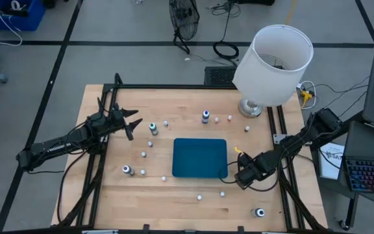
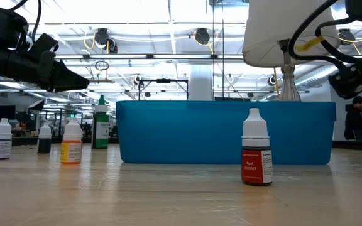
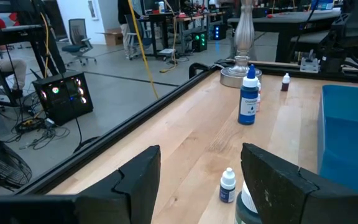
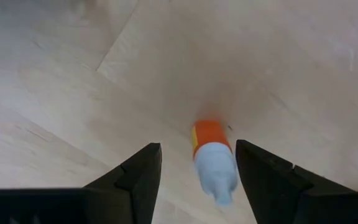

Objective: Pick & Place food coloring
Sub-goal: Put the small orange food coloring bottle into the blue bin

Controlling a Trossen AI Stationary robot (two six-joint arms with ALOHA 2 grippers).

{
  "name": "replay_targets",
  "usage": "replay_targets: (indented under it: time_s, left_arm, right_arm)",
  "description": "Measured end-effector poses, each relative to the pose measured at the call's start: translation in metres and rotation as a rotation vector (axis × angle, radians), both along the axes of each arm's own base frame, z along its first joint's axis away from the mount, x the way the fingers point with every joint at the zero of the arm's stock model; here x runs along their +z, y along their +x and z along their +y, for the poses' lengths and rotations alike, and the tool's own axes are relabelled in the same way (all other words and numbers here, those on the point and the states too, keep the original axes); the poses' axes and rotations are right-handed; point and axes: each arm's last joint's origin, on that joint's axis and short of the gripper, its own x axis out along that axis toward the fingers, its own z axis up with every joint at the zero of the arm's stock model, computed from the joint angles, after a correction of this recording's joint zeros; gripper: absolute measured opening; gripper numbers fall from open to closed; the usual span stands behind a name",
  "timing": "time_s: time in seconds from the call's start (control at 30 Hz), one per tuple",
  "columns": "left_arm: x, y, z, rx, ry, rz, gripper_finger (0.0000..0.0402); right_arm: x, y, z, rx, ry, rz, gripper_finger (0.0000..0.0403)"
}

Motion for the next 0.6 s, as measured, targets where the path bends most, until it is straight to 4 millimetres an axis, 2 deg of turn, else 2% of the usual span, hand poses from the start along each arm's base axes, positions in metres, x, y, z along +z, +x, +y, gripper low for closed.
replay_targets:
  time_s: [0.6]
  left_arm:
    - [0.0000, 0.0000, 0.0000, 0.000, 0.000, 0.000, 0.0225]
  right_arm:
    - [0.0000, -0.0022, -0.0022, 0.001, -0.035, 0.015, 0.0194]
